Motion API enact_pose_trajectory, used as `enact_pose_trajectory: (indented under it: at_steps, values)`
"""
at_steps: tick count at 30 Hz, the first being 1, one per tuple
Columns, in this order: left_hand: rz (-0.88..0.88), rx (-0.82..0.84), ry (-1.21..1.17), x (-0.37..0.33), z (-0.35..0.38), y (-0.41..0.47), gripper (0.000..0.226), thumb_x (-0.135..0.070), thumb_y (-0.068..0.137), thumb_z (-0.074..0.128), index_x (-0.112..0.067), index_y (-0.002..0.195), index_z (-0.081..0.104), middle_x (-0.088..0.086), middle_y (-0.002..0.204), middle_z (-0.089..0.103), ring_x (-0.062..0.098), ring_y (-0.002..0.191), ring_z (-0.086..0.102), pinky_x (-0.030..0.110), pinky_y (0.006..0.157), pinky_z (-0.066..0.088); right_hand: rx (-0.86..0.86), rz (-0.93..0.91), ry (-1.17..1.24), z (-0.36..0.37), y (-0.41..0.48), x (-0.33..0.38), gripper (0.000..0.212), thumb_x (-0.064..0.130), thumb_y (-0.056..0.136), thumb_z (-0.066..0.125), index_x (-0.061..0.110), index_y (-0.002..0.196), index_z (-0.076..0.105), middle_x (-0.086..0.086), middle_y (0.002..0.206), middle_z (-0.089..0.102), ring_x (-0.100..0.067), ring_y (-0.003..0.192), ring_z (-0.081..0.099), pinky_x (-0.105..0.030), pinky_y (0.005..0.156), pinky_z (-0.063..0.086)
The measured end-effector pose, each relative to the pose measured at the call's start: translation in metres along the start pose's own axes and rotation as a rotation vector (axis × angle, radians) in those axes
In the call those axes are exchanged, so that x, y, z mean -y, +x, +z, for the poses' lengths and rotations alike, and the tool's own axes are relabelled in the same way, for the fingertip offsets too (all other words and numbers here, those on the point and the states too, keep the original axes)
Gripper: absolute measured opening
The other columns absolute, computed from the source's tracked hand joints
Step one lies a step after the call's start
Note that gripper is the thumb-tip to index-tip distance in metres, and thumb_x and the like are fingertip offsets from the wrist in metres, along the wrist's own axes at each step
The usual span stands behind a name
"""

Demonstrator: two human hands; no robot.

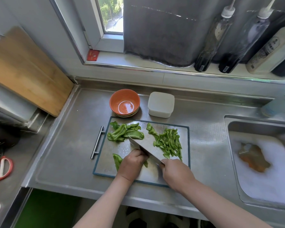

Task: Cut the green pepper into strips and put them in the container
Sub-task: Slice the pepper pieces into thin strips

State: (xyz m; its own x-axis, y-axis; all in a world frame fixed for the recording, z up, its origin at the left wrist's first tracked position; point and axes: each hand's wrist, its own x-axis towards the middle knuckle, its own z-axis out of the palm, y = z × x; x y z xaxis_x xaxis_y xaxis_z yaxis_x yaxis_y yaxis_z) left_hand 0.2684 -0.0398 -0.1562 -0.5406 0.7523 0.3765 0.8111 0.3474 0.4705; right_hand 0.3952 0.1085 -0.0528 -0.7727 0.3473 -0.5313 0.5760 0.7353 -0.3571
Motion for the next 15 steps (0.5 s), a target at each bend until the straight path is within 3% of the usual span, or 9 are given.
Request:
enact_pose_trajectory:
  at_steps: [5, 8, 12, 15]
  values:
    - [-0.026, -0.004, -0.001, -0.003, -0.003, 0.001, 0.022, -0.022, 0.084, 0.059, -0.011, 0.075, 0.076, 0.003, 0.082, 0.069, 0.015, 0.079, 0.060, 0.026, 0.061, 0.053, 0.013, -0.031, 0.018, -0.001, 0.018, 0.013, 0.026, 0.028, 0.103, 0.038, 0.020, 0.094, 0.061, -0.002, 0.085, 0.057, -0.028, 0.080, 0.054, -0.033, 0.066, 0.039]
    - [-0.113, 0.075, -0.054, -0.007, -0.008, 0.005, 0.018, -0.020, 0.084, 0.064, -0.012, 0.074, 0.077, 0.000, 0.083, 0.069, 0.011, 0.082, 0.057, 0.025, 0.065, 0.052, 0.033, -0.017, 0.098, -0.005, 0.016, 0.007, 0.029, 0.037, 0.104, 0.040, 0.025, 0.083, 0.056, 0.002, 0.082, 0.058, -0.025, 0.078, 0.054, -0.033, 0.066, 0.040]
    - [-0.434, 0.197, -0.204, -0.010, -0.032, 0.024, 0.007, -0.013, 0.085, 0.073, -0.016, 0.087, 0.080, -0.005, 0.092, 0.071, 0.007, 0.088, 0.061, 0.007, 0.079, 0.042, -0.006, -0.016, 0.218, -0.016, 0.003, -0.011, 0.039, 0.043, 0.104, 0.045, 0.028, 0.068, 0.049, 0.007, 0.072, 0.059, -0.017, 0.069, 0.056, -0.031, 0.057, 0.037]
    - [-0.734, -0.045, -0.304, -0.007, -0.066, 0.042, 0.009, -0.016, 0.090, 0.069, -0.023, 0.093, 0.074, -0.012, 0.089, 0.068, -0.002, 0.085, 0.060, 0.005, 0.072, 0.041, -0.103, -0.069, 0.117, -0.029, -0.004, -0.022, 0.037, 0.039, 0.105, 0.042, 0.027, 0.071, 0.051, 0.004, 0.073, 0.063, -0.021, 0.069, 0.058, -0.032, 0.057, 0.038]
